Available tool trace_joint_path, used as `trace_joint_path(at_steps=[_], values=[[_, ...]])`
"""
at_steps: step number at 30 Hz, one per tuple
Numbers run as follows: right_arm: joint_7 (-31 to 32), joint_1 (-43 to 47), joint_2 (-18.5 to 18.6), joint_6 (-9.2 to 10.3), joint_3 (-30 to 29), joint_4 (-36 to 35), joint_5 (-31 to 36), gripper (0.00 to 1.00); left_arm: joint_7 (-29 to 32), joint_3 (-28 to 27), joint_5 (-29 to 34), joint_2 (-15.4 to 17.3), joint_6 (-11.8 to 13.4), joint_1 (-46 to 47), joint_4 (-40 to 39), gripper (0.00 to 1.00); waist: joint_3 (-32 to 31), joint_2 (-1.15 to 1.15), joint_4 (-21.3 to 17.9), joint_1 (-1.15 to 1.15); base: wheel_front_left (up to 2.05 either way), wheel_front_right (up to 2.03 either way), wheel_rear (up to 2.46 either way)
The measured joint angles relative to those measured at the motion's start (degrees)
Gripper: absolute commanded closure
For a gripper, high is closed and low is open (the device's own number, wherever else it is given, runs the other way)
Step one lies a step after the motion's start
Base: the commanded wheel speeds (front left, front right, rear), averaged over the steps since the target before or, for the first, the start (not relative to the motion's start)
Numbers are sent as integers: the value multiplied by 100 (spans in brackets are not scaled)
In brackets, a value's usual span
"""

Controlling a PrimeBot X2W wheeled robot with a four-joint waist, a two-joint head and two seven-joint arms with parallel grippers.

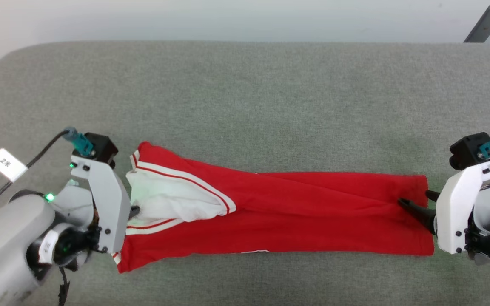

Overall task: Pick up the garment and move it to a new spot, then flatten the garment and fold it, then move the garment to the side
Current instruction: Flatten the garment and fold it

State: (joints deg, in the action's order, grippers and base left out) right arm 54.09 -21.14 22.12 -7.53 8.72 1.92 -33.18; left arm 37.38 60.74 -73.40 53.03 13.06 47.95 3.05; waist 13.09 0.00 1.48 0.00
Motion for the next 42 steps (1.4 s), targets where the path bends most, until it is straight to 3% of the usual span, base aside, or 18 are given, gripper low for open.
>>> trace_joint_path(at_steps=[9,13,22,28,35,42], values=[[341,419,-123,0,-486,-338,-63,0,-879,-202,0,175,89,-506,-456,0,-215,0,142,0,0,0,0],[506,611,-242,0,-779,-426,-24,0,-1683,-364,183,227,87,-754,-615,0,-263,0,213,0,0,0,0],[846,758,-468,0,-1323,-343,248,0,-3854,-788,683,193,374,-1443,-541,0,-297,0,390,0,0,0,0],[983,658,-519,0,-1464,-19,375,0,-4820,-1047,645,134,485,-1922,-388,0,-226,0,531,0,0,0,0],[961,413,-634,0,-1475,619,438,0,-5223,-1679,798,-104,626,-2327,-146,0,-129,0,694,0,0,0,0],[890,155,-626,2,-1399,1157,257,0,-5247,-3098,1671,-820,477,-3001,-31,0,-74,0,824,0,0,0,0]])
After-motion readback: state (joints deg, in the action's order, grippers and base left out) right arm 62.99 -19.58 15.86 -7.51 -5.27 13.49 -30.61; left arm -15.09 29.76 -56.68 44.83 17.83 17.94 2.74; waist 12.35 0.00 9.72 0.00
